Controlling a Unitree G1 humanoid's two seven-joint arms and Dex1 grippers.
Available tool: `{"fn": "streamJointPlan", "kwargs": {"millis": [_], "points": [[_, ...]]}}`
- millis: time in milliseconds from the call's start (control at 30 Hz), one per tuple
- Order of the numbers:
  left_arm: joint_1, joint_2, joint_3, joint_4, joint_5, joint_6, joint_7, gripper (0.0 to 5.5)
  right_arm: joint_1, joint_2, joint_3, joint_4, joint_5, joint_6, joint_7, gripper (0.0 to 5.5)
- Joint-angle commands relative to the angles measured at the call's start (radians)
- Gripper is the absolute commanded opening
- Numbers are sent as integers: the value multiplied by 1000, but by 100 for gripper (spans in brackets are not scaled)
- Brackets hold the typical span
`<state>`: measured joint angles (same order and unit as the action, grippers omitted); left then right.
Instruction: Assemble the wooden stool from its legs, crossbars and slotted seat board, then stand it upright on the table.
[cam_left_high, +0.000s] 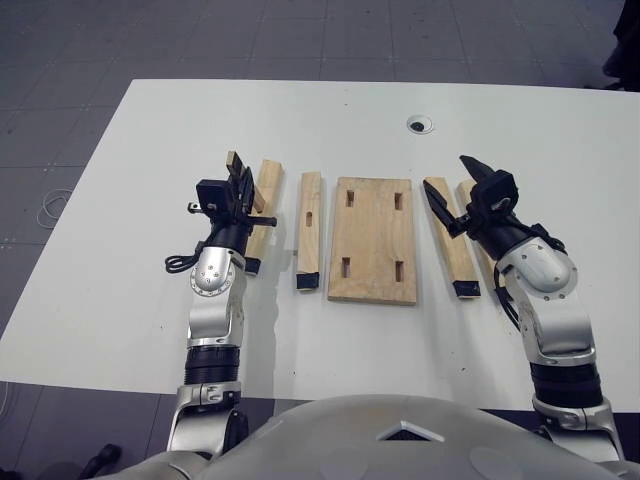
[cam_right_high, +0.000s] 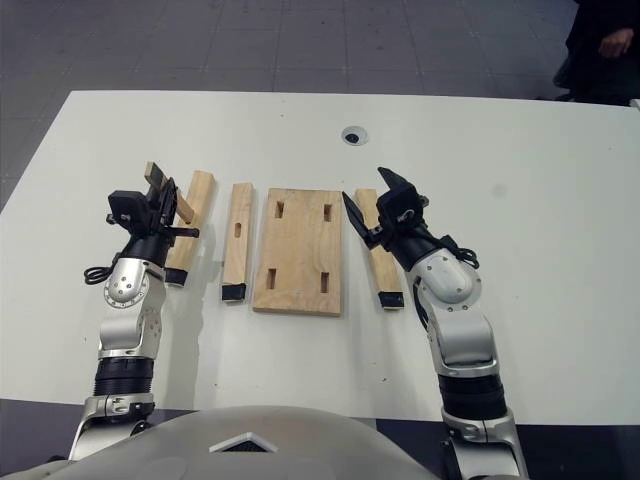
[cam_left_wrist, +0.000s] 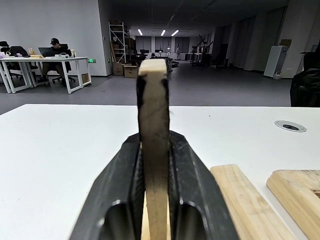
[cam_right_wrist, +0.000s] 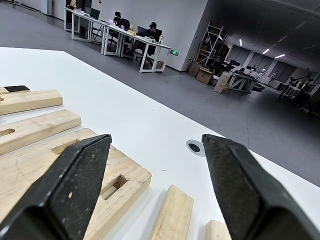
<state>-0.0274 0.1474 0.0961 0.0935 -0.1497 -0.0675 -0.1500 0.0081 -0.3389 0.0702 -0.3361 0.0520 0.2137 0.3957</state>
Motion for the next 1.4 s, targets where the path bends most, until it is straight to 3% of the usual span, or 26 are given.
{"fn": "streamJointPlan", "kwargs": {"millis": [33,367,567,600,933,1233,1400], "points": [[25,10,-3,50,17,57,-3,42,-20,0,3,5,1,15,2,334],[31,-1,0,-15,15,75,16,42,-7,0,1,-6,3,20,3,334],[28,12,12,-195,13,96,27,42,16,-5,-1,-19,3,21,7,334],[31,11,11,-218,17,101,30,79,20,-4,1,-22,2,22,7,334],[79,18,8,-262,39,116,14,215,32,-4,0,-30,4,29,9,334],[107,60,64,-307,43,122,21,219,34,-2,1,-30,3,31,7,334],[123,87,105,-443,-4,175,5,219,32,-3,-1,-27,2,31,6,334]]}}
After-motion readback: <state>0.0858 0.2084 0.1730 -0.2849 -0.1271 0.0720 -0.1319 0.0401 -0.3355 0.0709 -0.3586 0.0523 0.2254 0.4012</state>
